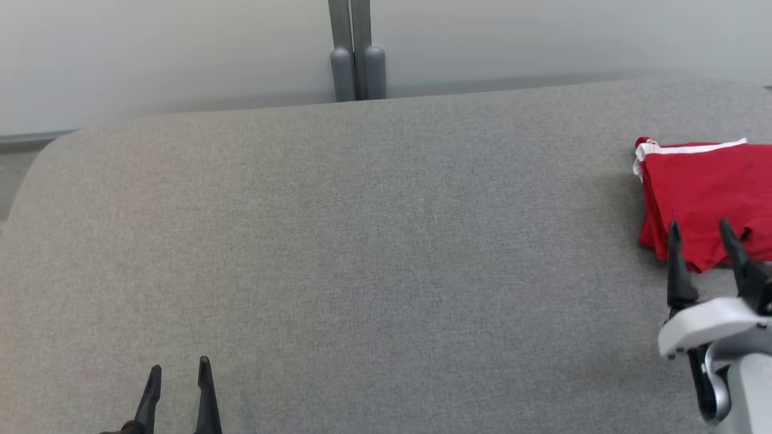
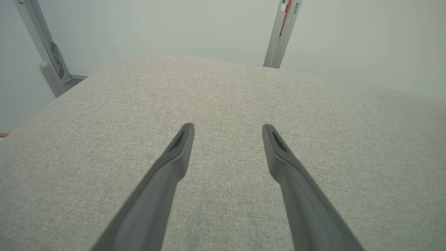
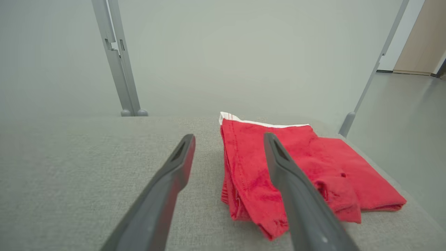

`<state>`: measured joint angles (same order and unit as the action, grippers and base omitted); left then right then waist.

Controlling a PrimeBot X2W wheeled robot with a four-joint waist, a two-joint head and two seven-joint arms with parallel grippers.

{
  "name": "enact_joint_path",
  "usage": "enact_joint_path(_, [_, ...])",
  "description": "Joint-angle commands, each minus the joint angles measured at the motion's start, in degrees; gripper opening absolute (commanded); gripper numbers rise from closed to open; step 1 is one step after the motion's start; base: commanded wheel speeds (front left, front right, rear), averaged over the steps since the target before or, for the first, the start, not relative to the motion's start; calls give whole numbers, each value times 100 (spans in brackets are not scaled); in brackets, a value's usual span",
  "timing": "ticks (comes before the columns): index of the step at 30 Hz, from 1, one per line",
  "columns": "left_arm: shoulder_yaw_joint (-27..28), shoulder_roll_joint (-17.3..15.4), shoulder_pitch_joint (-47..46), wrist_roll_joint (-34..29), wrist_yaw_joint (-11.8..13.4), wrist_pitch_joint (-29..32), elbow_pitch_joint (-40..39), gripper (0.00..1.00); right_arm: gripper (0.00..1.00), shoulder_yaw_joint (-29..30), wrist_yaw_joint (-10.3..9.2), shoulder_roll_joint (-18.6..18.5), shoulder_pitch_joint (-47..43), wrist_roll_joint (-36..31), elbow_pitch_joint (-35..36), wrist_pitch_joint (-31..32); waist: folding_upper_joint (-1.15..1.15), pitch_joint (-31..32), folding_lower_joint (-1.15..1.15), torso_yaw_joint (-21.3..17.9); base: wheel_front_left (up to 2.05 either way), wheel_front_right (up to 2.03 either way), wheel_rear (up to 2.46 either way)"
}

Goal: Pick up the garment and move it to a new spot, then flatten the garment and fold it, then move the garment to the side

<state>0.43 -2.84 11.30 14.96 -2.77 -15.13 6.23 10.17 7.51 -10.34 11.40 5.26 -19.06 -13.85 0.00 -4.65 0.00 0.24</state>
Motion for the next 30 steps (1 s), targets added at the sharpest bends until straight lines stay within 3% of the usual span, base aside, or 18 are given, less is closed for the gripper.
enact_joint_path(1, [37, -15, 108, -36, -47, 1, 48, 100, 100, -7, -3, 119, -274, -130, 25, -69, 0, 384, 0, -111, 0, 0, 0])
enact_joint_path(8, [161, -17, 90, -36, -141, 2, 144, 100, 100, -81, -3, 554, -1168, -480, 305, -132, 0, 509, 0, -100, 0, 0, 0])
enact_joint_path(18, [139, -16, -161, -5, -160, 2, 107, 100, 100, -466, -3, 704, -1508, -472, 719, -136, 0, 506, 0, -50, 0, 0, 0])
enact_joint_path(19, [122, 1, -101, -31, -136, 0, 114, 0, 0, -469, 0, 712, -1463, -452, 714, -115, 0, 507, 0, -52, 0, 0, 0])
enact_joint_path(23, [103, 31, -53, -4, -135, 10, 312, 0, 0, -469, 0, 776, -1481, -426, 526, -80, 0, 507, 0, -46, 0, 0, 0])
enact_joint_path(30, [156, 28, -223, 717, -168, 217, 384, 0, 0, -408, 0, 776, -1348, 411, 468, 171, 0, 504, 0, -45, 0, 0, 0])
